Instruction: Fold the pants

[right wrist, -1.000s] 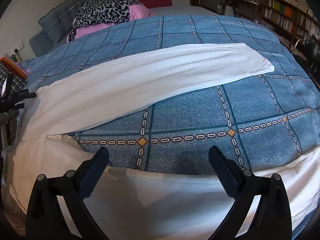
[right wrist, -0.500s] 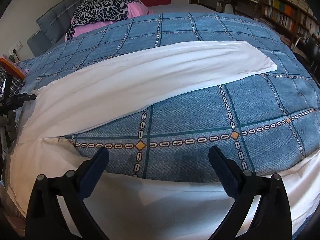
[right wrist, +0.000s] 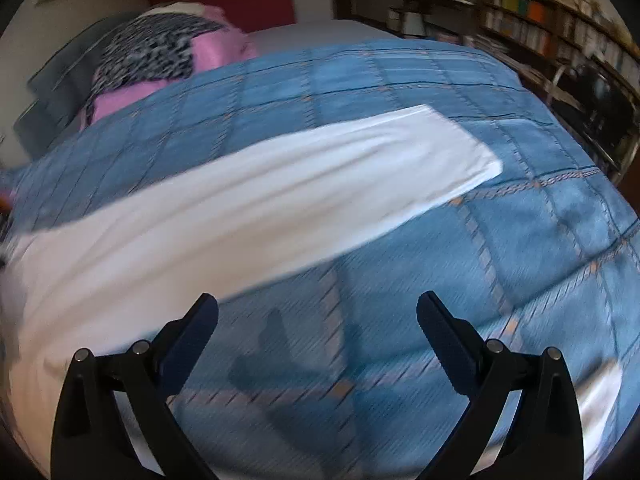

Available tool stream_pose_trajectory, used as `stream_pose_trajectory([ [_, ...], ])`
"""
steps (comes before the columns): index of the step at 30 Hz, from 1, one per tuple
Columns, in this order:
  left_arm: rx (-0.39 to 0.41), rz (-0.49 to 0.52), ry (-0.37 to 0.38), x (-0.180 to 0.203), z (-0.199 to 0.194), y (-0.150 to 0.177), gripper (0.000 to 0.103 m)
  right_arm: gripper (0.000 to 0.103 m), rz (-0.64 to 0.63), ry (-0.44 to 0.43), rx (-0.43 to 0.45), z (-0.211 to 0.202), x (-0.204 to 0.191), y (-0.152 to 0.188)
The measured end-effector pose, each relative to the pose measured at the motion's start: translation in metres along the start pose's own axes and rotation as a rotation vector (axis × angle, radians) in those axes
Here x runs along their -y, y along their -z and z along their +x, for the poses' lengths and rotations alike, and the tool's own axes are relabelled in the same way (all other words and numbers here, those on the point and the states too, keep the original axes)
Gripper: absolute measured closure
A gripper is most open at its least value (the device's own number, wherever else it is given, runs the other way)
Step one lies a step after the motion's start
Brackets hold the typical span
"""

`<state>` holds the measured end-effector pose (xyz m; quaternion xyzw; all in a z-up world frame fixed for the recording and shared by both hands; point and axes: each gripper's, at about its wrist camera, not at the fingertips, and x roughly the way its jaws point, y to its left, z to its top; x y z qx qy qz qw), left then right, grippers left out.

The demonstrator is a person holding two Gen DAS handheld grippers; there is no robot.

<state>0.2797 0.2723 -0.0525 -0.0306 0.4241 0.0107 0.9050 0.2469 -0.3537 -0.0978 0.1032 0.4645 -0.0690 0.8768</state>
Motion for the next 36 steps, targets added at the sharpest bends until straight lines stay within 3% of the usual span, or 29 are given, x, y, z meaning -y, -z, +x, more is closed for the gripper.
stream_pose_trajectory([
  [6, -0.001, 0.010, -0.013, 0.007, -0.018, 0.007, 0.058, 0.005, 0.053, 0.039, 0.018, 0.033, 0.049, -0.073],
  [10, -0.001, -0.003, -0.011, 0.008, -0.025, 0.009, 0.058, 0.017, 0.131, 0.023, -0.028, 0.063, 0.080, -0.122],
  [14, 0.015, 0.024, 0.001, 0.015, -0.037, 0.012, 0.059, 0.022, 0.210, 0.011, -0.084, 0.092, 0.099, -0.159],
  [20, 0.068, 0.030, 0.118, 0.011, -0.076, 0.029, 0.060, 0.022, 0.210, 0.050, -0.120, 0.128, 0.092, -0.201],
  [26, 0.109, 0.059, 0.196, 0.005, -0.113, 0.051, 0.060, 0.022, 0.306, 0.055, -0.154, 0.156, 0.100, -0.214],
  [32, 0.143, 0.127, 0.241, 0.013, -0.138, 0.064, 0.060, 0.022, 0.304, 0.092, -0.199, 0.170, 0.095, -0.213],
  [36, 0.141, 0.142, 0.256, 0.014, -0.147, 0.075, 0.060, 0.032, 0.341, 0.093, -0.232, 0.177, 0.096, -0.211],
])
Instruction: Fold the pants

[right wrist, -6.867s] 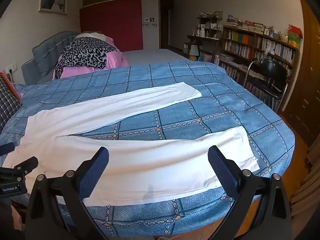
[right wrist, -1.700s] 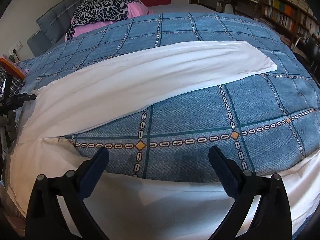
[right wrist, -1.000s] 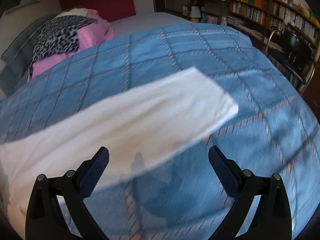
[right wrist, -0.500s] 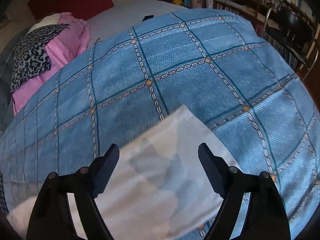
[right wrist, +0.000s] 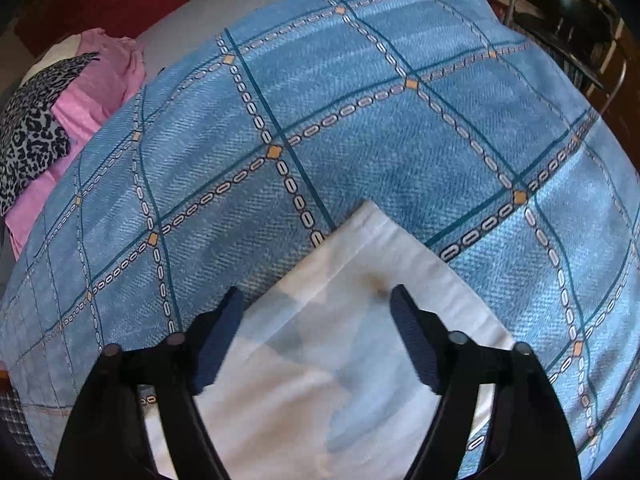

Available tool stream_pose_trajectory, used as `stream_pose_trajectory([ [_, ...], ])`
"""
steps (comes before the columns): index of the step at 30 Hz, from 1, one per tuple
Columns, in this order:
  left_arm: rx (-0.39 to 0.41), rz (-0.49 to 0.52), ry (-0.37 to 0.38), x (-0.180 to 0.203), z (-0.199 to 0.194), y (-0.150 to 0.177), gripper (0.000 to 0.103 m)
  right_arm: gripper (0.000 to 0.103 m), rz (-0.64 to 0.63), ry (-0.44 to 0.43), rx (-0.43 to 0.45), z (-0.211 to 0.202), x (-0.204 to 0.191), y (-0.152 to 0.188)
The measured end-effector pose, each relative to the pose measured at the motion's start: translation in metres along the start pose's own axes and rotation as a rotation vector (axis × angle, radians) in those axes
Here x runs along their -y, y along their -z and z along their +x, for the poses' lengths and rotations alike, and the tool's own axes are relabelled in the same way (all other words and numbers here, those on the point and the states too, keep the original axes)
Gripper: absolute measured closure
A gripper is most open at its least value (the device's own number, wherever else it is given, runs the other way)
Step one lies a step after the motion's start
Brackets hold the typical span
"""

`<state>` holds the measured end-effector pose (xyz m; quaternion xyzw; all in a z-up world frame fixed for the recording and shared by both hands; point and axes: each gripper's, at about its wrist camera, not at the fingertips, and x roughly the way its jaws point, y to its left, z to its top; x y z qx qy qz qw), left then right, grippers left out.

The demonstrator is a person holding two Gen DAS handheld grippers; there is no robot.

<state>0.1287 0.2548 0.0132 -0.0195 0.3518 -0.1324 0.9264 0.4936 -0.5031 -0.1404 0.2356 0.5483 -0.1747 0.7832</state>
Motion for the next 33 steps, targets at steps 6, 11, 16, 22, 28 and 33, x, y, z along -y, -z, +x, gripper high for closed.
stream_pose_trajectory([
  [6, -0.006, -0.003, -0.009, 0.000, -0.017, 0.012, 0.060, 0.033, 0.042, -0.004, -0.019, 0.004, -0.001, -0.003],
  [11, 0.001, -0.006, -0.024, -0.003, -0.023, 0.015, 0.060, 0.048, 0.034, 0.026, -0.016, 0.002, -0.003, -0.002],
  [16, 0.025, -0.022, -0.031, -0.011, -0.021, 0.008, 0.060, 0.093, 0.009, 0.053, -0.022, -0.006, -0.002, 0.006],
  [22, 0.030, 0.007, -0.037, -0.009, -0.023, 0.007, 0.060, 0.099, 0.007, 0.043, 0.038, -0.026, 0.006, 0.010],
  [28, 0.046, 0.002, -0.039, -0.012, -0.023, 0.003, 0.060, 0.101, 0.060, -0.011, 0.131, -0.065, 0.028, 0.023],
  [33, 0.076, -0.015, -0.044, -0.019, -0.026, -0.003, 0.060, 0.103, 0.123, -0.041, 0.209, -0.109, 0.064, 0.040],
])
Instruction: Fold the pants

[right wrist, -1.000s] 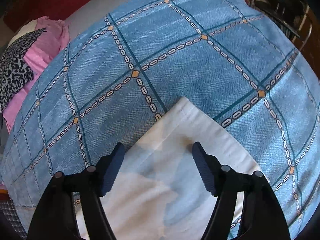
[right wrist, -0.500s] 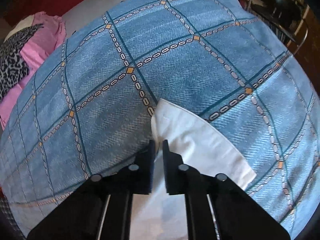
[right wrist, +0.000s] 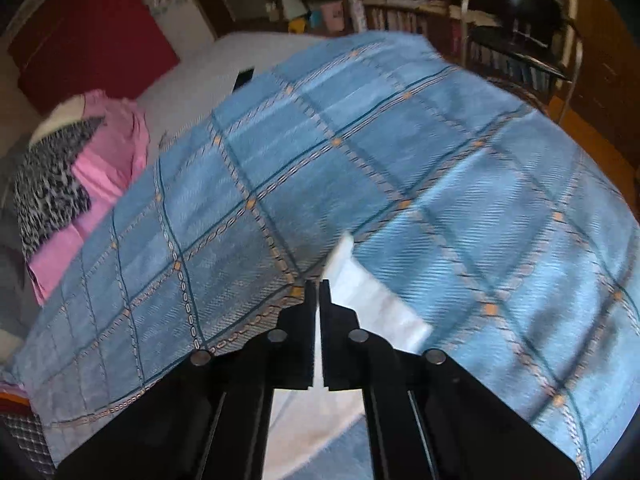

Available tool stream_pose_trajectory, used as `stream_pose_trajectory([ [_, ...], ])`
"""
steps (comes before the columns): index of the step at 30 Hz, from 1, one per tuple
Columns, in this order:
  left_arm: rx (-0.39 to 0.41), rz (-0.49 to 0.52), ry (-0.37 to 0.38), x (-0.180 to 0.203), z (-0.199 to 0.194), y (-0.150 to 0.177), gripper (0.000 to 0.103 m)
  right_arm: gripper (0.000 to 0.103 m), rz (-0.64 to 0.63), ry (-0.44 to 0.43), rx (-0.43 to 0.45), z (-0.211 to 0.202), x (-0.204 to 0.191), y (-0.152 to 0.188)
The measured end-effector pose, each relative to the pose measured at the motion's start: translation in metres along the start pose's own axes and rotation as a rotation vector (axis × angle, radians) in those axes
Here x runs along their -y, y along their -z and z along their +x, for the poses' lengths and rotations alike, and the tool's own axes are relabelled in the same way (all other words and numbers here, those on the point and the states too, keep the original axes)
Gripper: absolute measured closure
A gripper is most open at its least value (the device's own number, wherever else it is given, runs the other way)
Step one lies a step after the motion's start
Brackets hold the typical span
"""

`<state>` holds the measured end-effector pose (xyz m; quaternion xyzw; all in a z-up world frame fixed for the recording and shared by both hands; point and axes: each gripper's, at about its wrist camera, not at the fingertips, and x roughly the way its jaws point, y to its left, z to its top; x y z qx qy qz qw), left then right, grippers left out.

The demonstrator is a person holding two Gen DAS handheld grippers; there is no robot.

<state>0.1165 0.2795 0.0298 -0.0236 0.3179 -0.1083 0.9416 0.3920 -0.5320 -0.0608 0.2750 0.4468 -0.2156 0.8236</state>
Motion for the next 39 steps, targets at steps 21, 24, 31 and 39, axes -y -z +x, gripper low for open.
stream_pose_trajectory([
  [21, -0.020, 0.015, 0.015, 0.018, -0.025, 0.037, 0.060, 0.045, 0.003, -0.054, -0.113, 0.030, -0.014, 0.024],
  [24, -0.034, -0.001, 0.011, 0.015, -0.021, 0.039, 0.060, 0.045, -0.025, -0.043, -0.143, 0.058, -0.046, 0.019],
  [31, -0.045, 0.013, 0.014, 0.015, -0.020, 0.035, 0.060, 0.045, -0.070, 0.072, -0.205, 0.121, -0.088, 0.015],
  [39, 0.025, 0.063, 0.066, 0.020, -0.046, 0.022, 0.060, 0.071, -0.204, 0.225, -0.200, 0.133, -0.106, 0.025],
])
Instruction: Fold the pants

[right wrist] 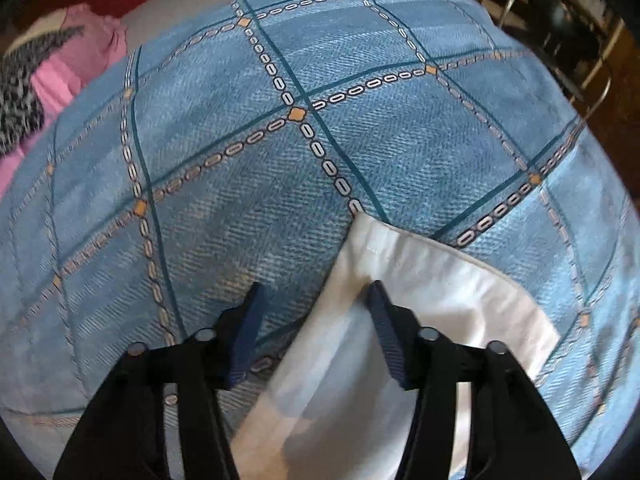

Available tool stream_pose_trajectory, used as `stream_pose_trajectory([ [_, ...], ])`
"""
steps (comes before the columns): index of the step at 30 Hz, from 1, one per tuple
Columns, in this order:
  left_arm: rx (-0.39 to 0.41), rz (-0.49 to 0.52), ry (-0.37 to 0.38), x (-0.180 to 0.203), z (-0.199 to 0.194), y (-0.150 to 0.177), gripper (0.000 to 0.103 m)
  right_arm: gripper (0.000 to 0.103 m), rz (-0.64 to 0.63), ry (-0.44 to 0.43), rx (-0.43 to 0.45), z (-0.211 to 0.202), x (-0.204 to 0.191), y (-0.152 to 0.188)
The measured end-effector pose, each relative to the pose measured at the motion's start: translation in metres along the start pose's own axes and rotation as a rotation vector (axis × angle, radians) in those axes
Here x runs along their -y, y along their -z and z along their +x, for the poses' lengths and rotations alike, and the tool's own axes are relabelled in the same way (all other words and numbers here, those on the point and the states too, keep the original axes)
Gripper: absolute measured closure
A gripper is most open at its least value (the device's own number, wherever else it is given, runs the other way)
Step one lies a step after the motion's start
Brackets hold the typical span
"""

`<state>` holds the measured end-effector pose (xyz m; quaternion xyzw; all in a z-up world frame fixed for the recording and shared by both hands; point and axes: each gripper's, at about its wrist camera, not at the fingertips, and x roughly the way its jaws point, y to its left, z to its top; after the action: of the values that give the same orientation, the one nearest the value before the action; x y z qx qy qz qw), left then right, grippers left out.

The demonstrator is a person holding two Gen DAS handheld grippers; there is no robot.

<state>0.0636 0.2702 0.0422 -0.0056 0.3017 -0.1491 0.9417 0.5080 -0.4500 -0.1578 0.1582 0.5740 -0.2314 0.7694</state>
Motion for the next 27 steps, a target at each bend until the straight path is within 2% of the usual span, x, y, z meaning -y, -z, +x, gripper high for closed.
stream_pose_trajectory([
  [1, 0.006, 0.012, -0.001, 0.002, -0.003, -0.001, 0.060, 0.084, 0.000, 0.009, -0.001, 0.000, 0.002, 0.000],
  [4, 0.013, 0.034, -0.001, 0.007, -0.007, -0.001, 0.060, 0.100, 0.006, -0.006, -0.010, -0.002, 0.013, 0.002],
  [10, 0.023, 0.045, -0.017, 0.004, -0.002, -0.001, 0.060, 0.100, 0.078, -0.075, 0.071, -0.041, 0.045, 0.010],
  [16, 0.060, 0.030, -0.020, -0.006, 0.000, -0.007, 0.059, 0.100, 0.197, -0.195, 0.145, -0.095, 0.110, 0.021],
  [22, 0.091, -0.002, -0.013, -0.018, -0.001, -0.010, 0.059, 0.101, 0.265, -0.267, 0.210, -0.144, 0.177, 0.057],
  [27, 0.117, -0.039, -0.002, -0.024, -0.007, -0.008, 0.059, 0.102, 0.318, -0.309, 0.272, -0.185, 0.232, 0.110],
])
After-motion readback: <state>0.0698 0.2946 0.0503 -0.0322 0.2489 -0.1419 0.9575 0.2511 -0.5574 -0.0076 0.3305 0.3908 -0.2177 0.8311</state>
